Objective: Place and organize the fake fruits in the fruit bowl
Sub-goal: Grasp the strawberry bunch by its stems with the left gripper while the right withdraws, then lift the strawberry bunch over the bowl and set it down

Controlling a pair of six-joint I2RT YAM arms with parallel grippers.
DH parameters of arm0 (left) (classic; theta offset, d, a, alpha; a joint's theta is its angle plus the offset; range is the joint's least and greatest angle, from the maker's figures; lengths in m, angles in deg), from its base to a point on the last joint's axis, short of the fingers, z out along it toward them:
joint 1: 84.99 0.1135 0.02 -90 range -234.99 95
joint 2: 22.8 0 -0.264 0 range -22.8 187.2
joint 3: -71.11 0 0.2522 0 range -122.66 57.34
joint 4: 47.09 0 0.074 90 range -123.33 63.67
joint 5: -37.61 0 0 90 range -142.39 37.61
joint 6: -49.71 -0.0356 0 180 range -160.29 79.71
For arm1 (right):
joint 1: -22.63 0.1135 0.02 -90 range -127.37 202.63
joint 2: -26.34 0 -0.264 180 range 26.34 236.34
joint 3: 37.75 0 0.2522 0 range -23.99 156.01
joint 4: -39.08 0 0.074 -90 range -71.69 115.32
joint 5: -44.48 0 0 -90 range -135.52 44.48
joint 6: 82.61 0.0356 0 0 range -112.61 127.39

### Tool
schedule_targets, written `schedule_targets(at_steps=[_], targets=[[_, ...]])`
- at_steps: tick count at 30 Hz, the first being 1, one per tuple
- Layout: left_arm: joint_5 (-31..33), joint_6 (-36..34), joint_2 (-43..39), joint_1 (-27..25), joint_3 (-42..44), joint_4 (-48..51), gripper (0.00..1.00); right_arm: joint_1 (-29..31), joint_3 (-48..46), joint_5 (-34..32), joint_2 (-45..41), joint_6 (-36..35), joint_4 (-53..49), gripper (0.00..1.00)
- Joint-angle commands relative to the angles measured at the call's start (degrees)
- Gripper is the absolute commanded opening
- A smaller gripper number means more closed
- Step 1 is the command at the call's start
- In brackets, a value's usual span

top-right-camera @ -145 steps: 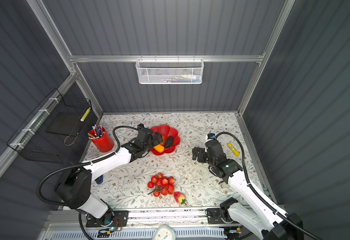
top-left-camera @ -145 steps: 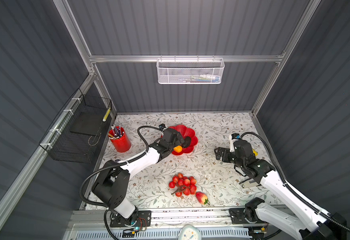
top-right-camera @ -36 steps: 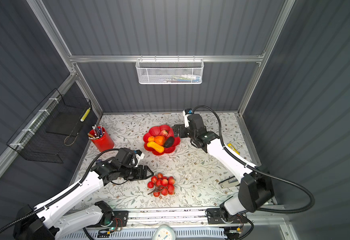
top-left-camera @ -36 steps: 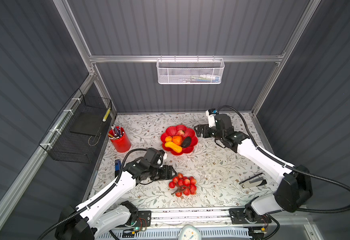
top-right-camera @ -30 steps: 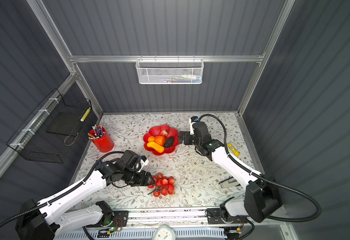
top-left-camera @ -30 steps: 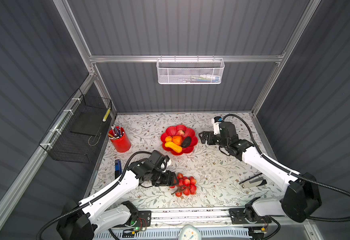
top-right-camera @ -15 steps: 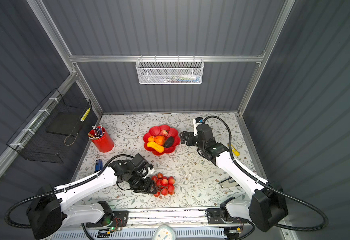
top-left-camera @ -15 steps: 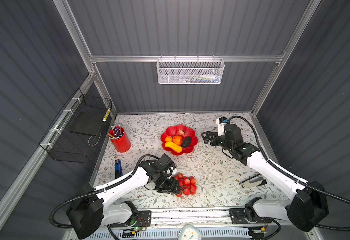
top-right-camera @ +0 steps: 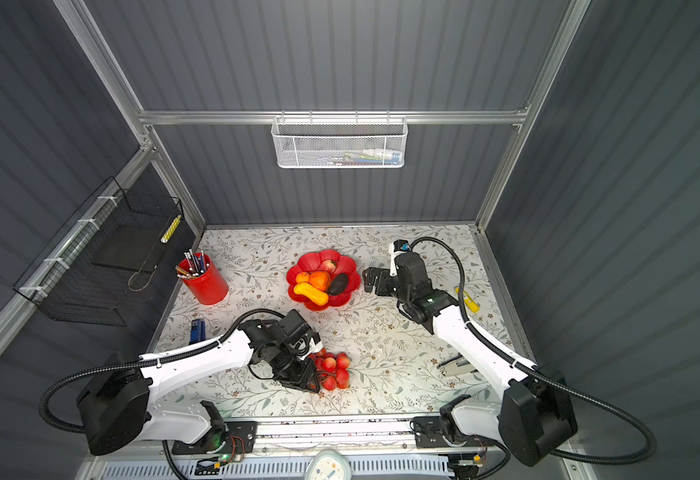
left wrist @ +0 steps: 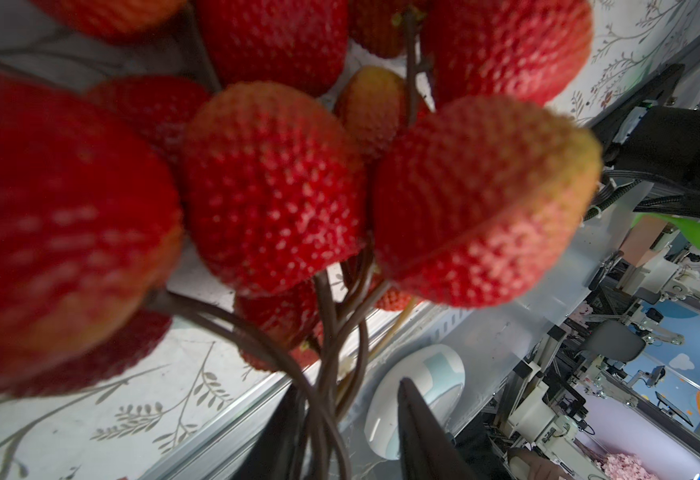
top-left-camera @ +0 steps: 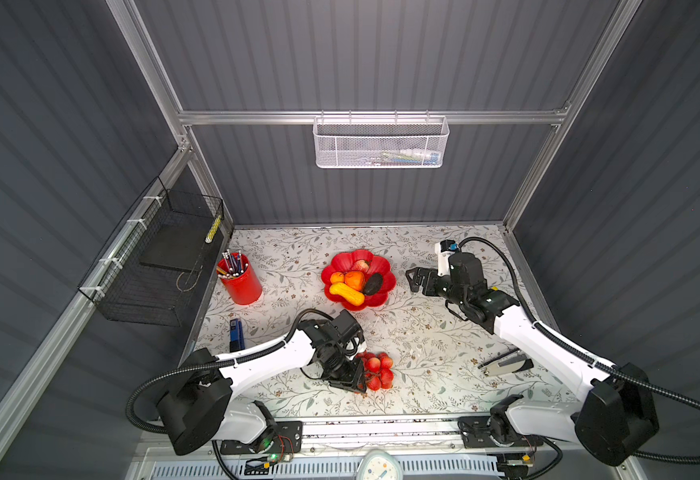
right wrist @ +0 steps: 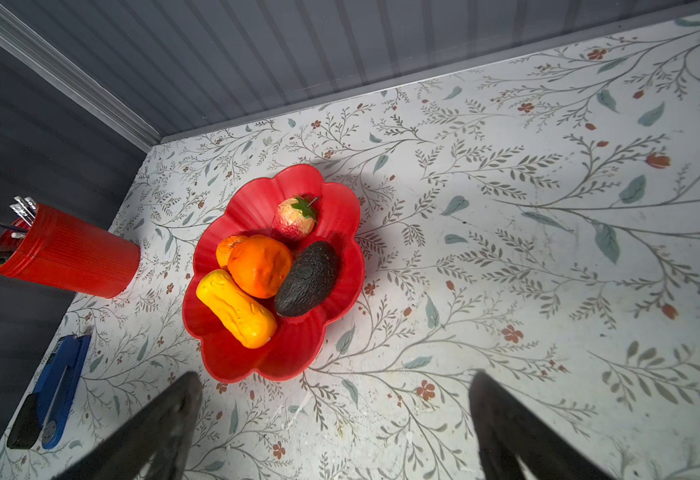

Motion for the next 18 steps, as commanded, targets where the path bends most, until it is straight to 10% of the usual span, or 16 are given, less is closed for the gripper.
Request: schedule_targets(at_steps=[1,7,18], targets=[[-1.36,-0.82,0.78,-0.35,-2.51,-0.59,0.33,-0.46,-0.84,-1.00,-1.28,0.62,-0.39,0.99],[-1.12,-0.70,2.57,-0.33,-4.25,-2.14,0.10,-0.91,-1.31,-1.31,-1.78,0.73,-0.65,0.99],[1.79,-1.18,1.15,-0.33,-10.72,-2.68,0.00,-1.71,-3.73,-2.48,-4.14,1.50,-0.48,0.99]])
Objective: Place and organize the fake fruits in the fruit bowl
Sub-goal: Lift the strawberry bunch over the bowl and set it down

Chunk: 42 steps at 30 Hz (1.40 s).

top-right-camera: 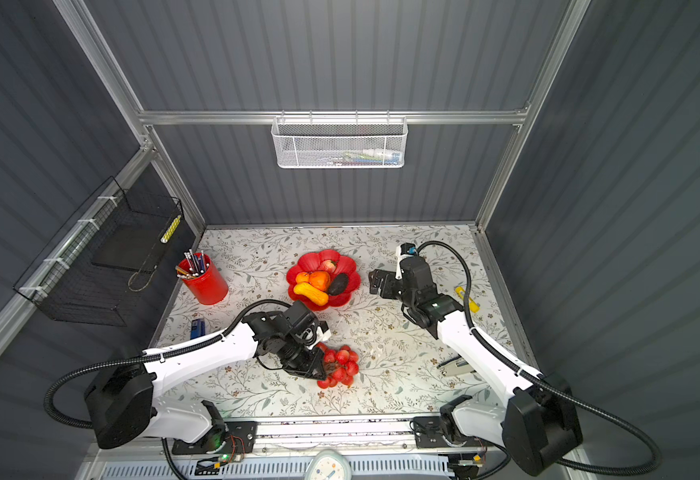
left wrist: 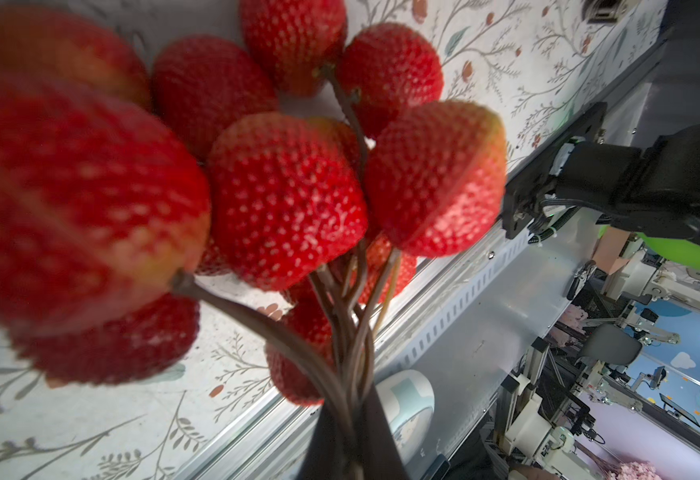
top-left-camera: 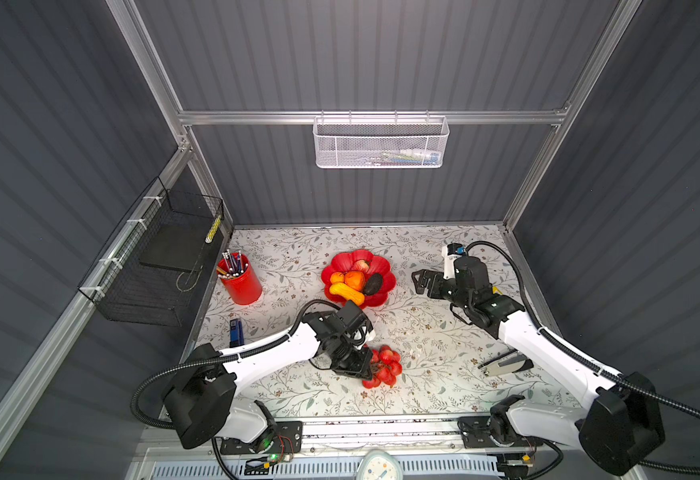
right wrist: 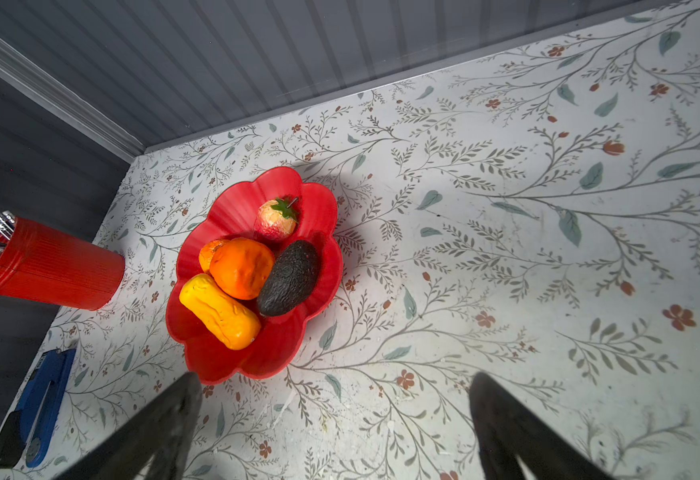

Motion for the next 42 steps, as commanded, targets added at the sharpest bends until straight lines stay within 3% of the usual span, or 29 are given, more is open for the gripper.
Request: schedule_targets(at_steps=[1,6,19,26,28,35,38,42], targets=[[1.93,-1.60,-1.04,-0.35,-5.44,-0.21,0.00,-0.43,-0.87,-1.12,-1.31,0.68,-0.28,0.99],[8.83,-5.82,0.83,0.67,-14.74,1.10,0.00,-0.89,-1.46,-2.15,-4.12,0.37,-1.07,0.99],[8.13,-14.82,15.62,14.32,-32.49,-10.06,0.00,-2.80,-5.48,-6.72,-16.16,-0.87,-6.52,0.99],[9.50,-15.33,25.20,17.39,-31.97,-17.90,0.00,-3.63,-7.52,-7.31,-19.45,-1.06,-8.10,0.99],[13.07,-14.46,26.96,18.31,-30.89,-18.98,0.00,-3.68,-7.88,-7.35,-19.72,-1.05,-8.19,0.99],[17.32,-11.29,26.98,20.09,-24.19,-23.05,0.00,-4.20,-7.86,-7.01,-19.21,-1.53,-7.84,0.99],[18.73,-10.75,26.59,20.16,-23.36,-22.50,0.12,-4.26,-7.66,-6.66,-18.35,-1.37,-7.28,0.99],[20.15,-9.89,25.12,20.09,-21.55,-22.54,0.55,-4.45,-7.30,-6.16,-17.28,-1.28,-6.83,0.99]])
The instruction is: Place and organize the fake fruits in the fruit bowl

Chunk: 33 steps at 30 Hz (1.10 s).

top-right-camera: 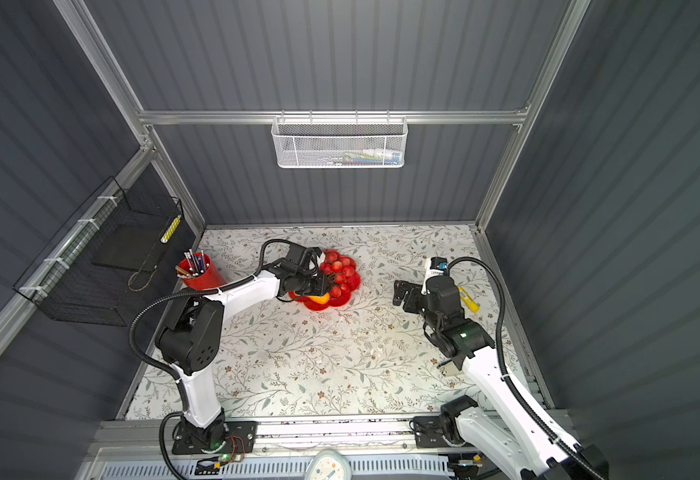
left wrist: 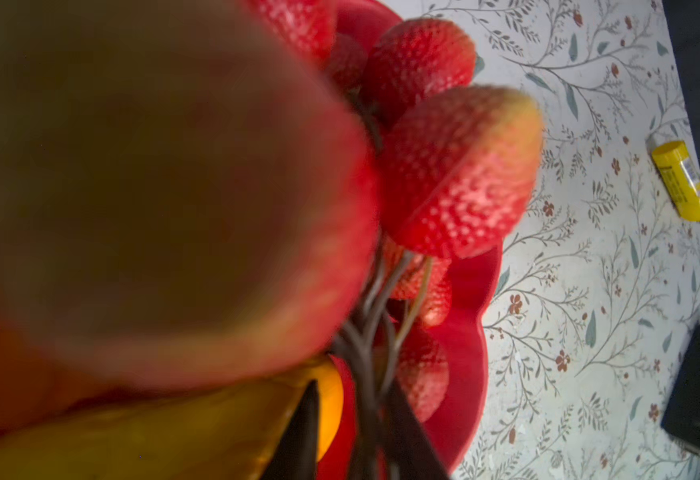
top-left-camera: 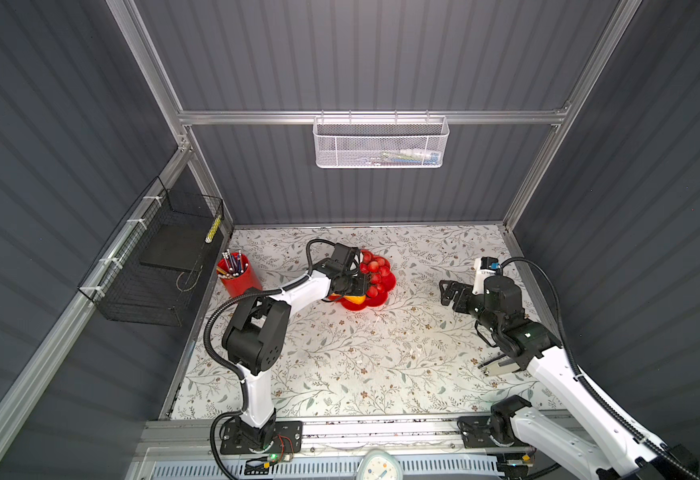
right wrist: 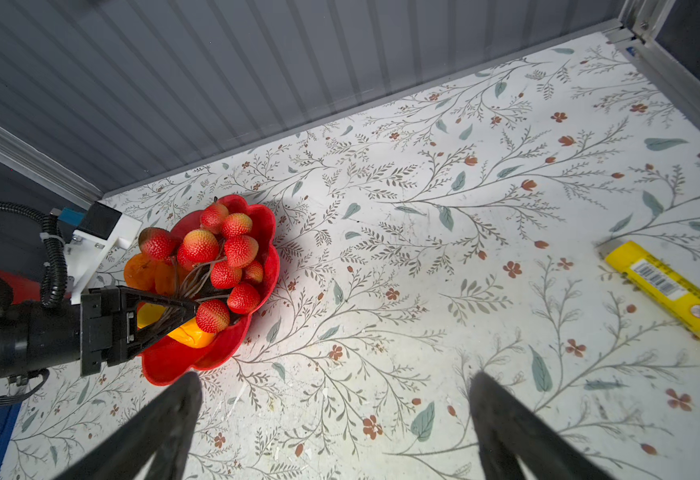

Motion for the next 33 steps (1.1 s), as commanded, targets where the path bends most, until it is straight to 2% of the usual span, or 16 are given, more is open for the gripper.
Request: schedule_targets(at_steps=[1,6,12,15,18,23,26,28,30,33], targets=[[2.28,1.09,-3.55,0.07,1.74,-0.26,0.66,-0.34,0.45,0.34,0.67,-0.81,0.55,0.99],[2.99,0.46,-8.30,0.08,2.24,-1.32,0.99,-0.80,1.26,-0.45,1.31,-1.75,0.52,0.99],[5.75,-1.18,-17.44,0.09,2.86,-8.00,1.00,-1.46,1.99,-1.30,2.24,-4.65,2.28,0.99],[11.87,-3.05,-23.77,0.06,6.17,-12.59,1.00,-1.84,1.42,-4.12,2.46,-6.16,3.30,0.99],[22.10,-6.51,-31.73,0.09,14.96,-19.47,1.00,-2.66,-0.57,-7.50,1.02,-7.39,4.60,0.99],[44.48,-11.67,-45.63,0.11,37.25,-29.06,1.00,-3.67,-7.17,-16.43,-2.80,-9.06,8.06,0.99],[51.99,-15.26,-52.58,0.14,50.64,-36.61,1.00,-3.83,-11.46,-21.41,-4.22,-11.96,11.60,0.99],[53.67,-20.49,-54.83,0.34,57.25,-43.53,1.00,-3.91,-14.32,-22.90,-4.65,-14.11,15.74,0.99],[55.55,-24.00,-54.13,1.34,60.10,-47.41,1.00,-4.05,-17.29,-24.96,-4.23,-15.49,22.03,0.99],[51.35,-25.46,-49.47,5.57,60.69,-49.68,1.00,-4.56,-22.51,-26.58,-1.00,-19.29,35.73,0.99]])
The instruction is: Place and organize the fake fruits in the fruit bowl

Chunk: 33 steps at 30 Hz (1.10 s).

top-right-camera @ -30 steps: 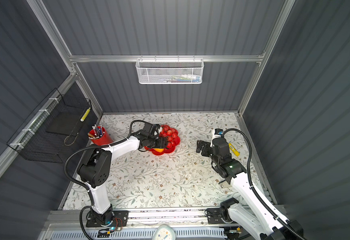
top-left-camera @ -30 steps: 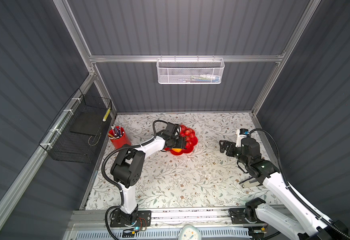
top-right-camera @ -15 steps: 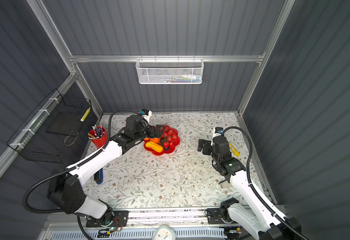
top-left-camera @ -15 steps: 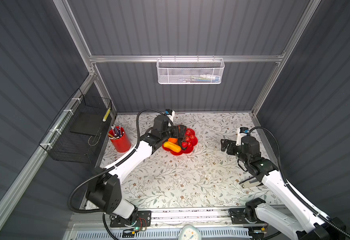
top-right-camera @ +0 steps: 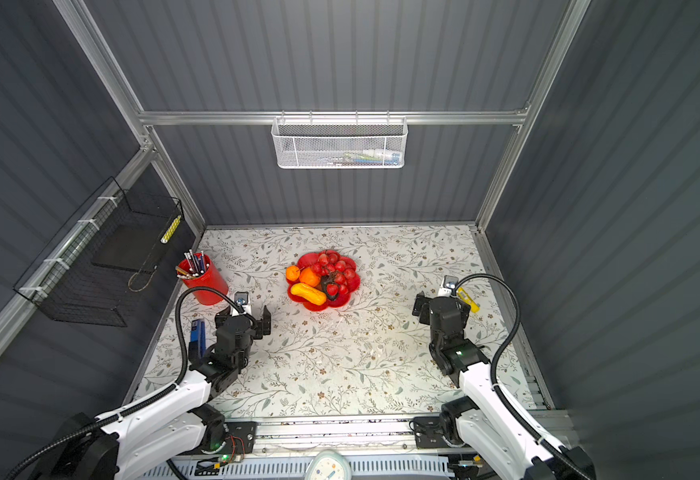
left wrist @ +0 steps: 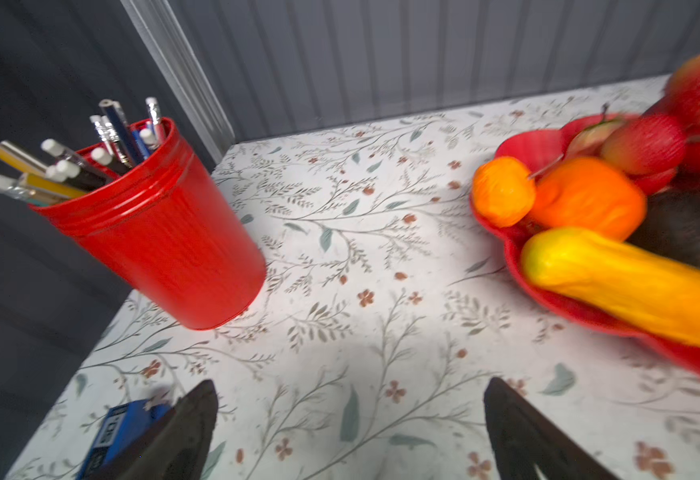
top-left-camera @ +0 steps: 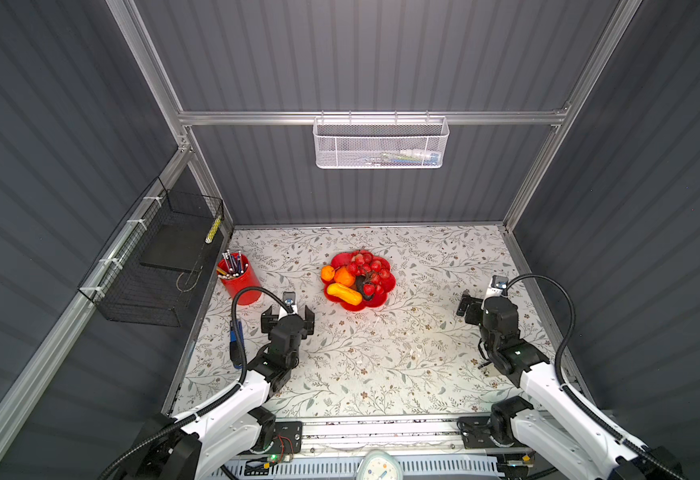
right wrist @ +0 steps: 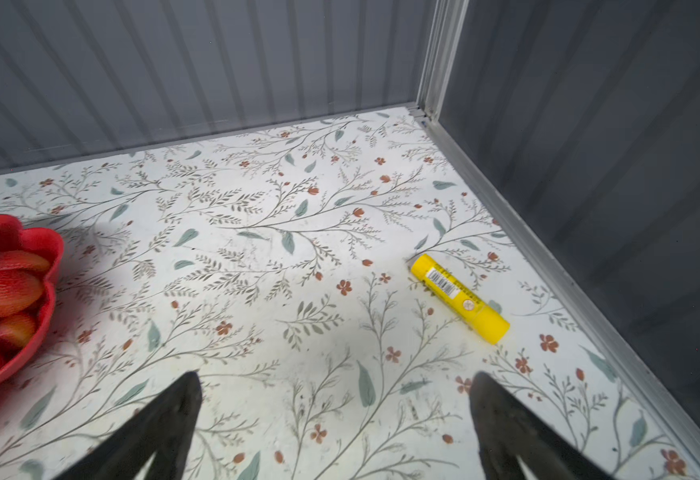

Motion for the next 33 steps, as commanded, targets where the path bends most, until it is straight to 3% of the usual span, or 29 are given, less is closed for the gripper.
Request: schedule_targets(at_steps=[1,4,10,14,17,19,20,22,24,26,28,31,33], targets=[[-0.79,-5.37,4.52,4.32,-0.05,-12.20,1.00,-0.82,-3.91,-5.29,4.36,-6.98,18.87,0.99],[-4.83,-4.78,12.80,8.20,0.50,-19.82,1.00,-2.17,-5.05,-7.54,11.32,-10.15,28.15,0.99],[-10.47,-3.69,25.85,13.65,-0.88,-33.75,1.00,-6.88,-7.56,-4.15,25.53,-12.98,49.20,0.99],[-16.00,-3.66,34.68,18.10,-5.62,-35.65,1.00,-10.71,-5.12,2.89,33.09,-13.06,53.05,0.99],[-16.24,-3.96,42.23,19.29,-7.56,-41.34,1.00,-12.13,-4.30,5.71,30.60,-10.78,46.67,0.99],[-17.55,-1.80,40.16,20.10,-10.97,-29.65,1.00,-13.52,-4.82,8.61,32.77,-10.82,51.00,0.99],[-17.88,-1.95,41.36,20.55,-10.76,-32.80,1.00,-14.10,-4.34,10.00,32.69,-10.33,49.85,0.99],[-17.40,-0.74,40.22,20.93,-11.50,-28.91,1.00,-15.86,-3.50,13.99,32.30,-8.68,45.37,0.99],[-16.40,-0.65,41.32,21.11,-11.17,-32.03,1.00,-16.00,-5.65,13.73,36.83,-9.80,56.44,0.99],[-16.11,0.32,40.56,21.43,-11.79,-29.02,1.00,-15.93,-4.26,13.66,33.59,-8.36,47.35,0.99],[-16.18,0.34,40.98,21.65,-11.71,-30.30,1.00,-15.86,-5.80,13.47,35.97,-9.50,55.43,0.99],[-16.19,0.43,40.81,21.66,-11.69,-29.71,1.00,-15.70,-5.08,13.87,34.27,-9.20,50.63,0.99],[-16.15,0.41,40.81,21.66,-11.71,-29.72,1.00,-15.72,-5.82,13.90,35.49,-9.62,54.04,0.99]])
